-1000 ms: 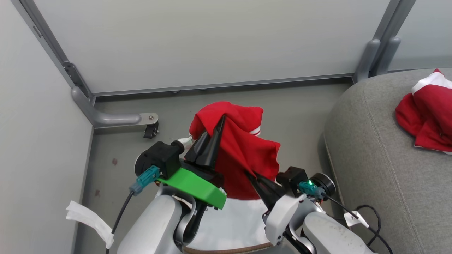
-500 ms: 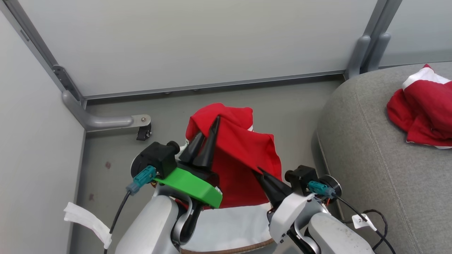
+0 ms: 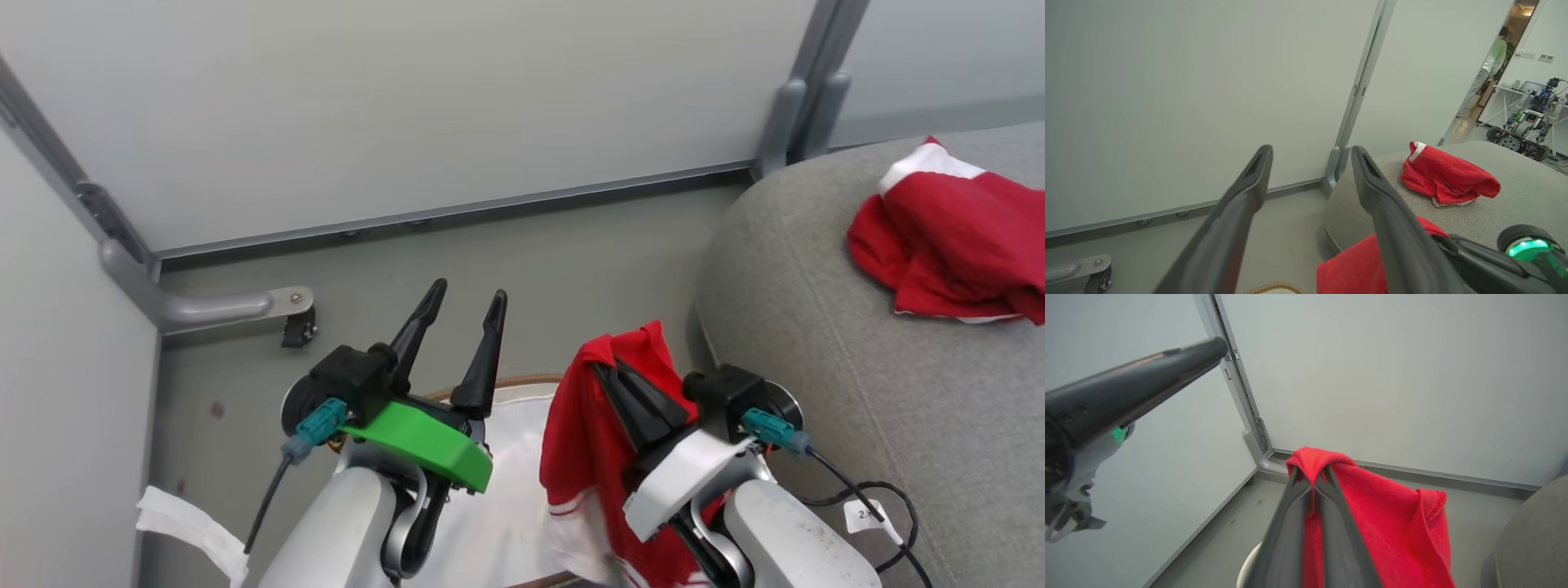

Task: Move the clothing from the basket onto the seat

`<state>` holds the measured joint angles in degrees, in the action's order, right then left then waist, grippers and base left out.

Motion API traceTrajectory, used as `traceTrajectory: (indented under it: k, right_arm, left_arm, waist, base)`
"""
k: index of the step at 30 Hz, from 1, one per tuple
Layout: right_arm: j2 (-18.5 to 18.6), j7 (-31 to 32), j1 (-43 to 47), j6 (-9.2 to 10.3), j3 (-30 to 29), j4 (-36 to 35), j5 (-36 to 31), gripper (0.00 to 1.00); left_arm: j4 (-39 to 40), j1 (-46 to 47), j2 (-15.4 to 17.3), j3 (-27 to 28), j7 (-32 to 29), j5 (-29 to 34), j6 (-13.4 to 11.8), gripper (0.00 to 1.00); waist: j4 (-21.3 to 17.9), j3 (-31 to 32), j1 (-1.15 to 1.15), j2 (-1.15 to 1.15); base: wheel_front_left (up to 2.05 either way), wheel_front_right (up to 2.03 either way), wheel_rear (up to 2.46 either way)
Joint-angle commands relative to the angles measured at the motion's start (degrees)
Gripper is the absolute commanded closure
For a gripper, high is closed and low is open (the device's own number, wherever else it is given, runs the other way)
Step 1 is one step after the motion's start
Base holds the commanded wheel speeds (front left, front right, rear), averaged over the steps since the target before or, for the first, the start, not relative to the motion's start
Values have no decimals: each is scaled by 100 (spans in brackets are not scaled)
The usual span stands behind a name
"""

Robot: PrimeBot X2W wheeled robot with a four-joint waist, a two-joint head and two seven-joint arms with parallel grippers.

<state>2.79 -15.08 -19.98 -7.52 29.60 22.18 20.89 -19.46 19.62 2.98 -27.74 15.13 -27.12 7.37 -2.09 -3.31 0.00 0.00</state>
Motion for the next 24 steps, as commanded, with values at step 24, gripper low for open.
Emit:
traceTrajectory:
  k: [24]
  right_arm:
    - [20,-12,279,6,-475,-1353,136,100]
  left_arm:
    - [-162,-216,195,358,-1,379,18,0]
  waist:
    - [-2774,-541,0,0]
  base:
    - [0,0,0]
